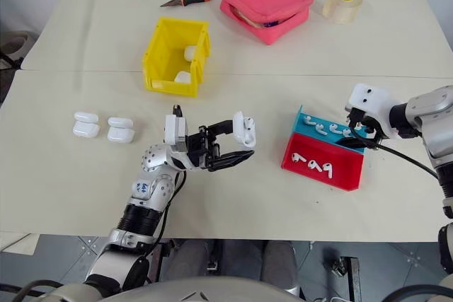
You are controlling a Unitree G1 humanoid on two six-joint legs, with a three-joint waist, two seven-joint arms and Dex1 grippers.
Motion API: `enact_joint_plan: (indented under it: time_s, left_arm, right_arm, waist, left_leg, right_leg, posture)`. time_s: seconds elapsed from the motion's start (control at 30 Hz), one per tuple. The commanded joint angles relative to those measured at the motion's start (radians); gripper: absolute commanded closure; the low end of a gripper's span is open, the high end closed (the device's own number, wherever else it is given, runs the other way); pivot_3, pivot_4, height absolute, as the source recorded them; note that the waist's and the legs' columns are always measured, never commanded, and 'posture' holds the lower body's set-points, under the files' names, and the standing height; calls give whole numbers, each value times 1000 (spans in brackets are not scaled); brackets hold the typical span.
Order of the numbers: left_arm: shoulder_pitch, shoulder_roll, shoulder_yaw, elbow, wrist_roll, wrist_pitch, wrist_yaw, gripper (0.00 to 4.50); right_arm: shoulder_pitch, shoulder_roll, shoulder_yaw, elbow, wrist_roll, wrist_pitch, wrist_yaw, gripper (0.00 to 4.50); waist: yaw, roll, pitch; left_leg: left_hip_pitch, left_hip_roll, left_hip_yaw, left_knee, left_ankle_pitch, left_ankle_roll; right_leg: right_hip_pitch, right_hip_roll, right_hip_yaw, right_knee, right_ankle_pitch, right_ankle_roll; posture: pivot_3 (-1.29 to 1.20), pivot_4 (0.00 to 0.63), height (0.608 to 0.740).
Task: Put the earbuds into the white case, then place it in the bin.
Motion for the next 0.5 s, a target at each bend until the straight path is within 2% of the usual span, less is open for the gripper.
enact_joint_plan:
  time_s: [0.03, 0.07, 0.5]
  left_arm:
    - [1, 0, -2, -46, -5, -17, 2, 1738]
    - [1, 2, -2, -47, -5, -16, 1, 1738]
    - [-9, 21, -4, -43, -11, -10, -29, 1738]
  right_arm:
    - [-25, -1, -7, 27, -33, -13, 20, 1589]
    - [-29, -3, -4, 32, -40, -5, 30, 1889]
    - [-51, 31, -7, 87, -88, -14, 62, 1889]
  waist:
    - [1, 0, 0]
    - [1, 0, 0]
    - [-1, 0, 0]
  left_leg:
    - [0, 0, 0, 0, 0, 0]
    - [0, 0, 0, 0, 0, 0]
    - [0, 0, 0, 0, 0, 0]
  right_leg:
    - [0, 0, 0, 0, 0, 0]
    - [0, 0, 0, 0, 0, 0]
    - [0, 0, 0, 0, 0, 0]
  posture:
    - [0, 150, 740]
    - [0, 150, 740]
    - [0, 150, 740]
